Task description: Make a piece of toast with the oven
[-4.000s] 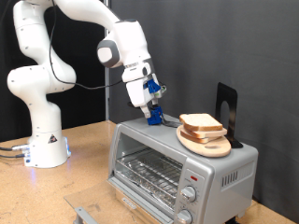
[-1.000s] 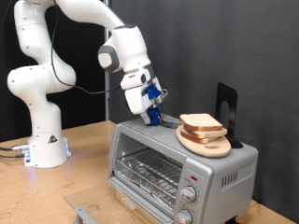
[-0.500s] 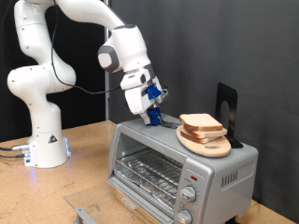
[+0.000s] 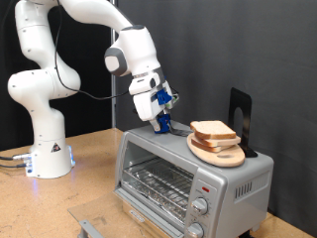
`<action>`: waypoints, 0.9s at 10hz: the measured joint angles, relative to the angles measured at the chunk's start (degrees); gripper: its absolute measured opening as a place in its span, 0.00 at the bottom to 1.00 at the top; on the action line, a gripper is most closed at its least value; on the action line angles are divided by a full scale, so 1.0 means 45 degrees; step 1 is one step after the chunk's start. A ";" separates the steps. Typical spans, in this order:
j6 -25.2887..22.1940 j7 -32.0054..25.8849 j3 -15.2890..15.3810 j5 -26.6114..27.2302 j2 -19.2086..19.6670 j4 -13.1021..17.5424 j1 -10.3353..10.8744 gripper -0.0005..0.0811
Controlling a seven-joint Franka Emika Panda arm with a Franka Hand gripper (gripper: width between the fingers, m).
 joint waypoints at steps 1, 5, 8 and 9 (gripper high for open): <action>0.0000 0.0000 0.0013 0.0000 0.0015 0.0000 0.0001 0.99; 0.0000 0.0000 0.0079 0.0000 0.0035 0.0013 0.0073 0.85; 0.0000 -0.0001 0.0154 0.0008 0.0036 0.0015 0.0156 0.47; 0.0000 -0.0001 0.0167 0.0008 0.0036 0.0016 0.0182 0.47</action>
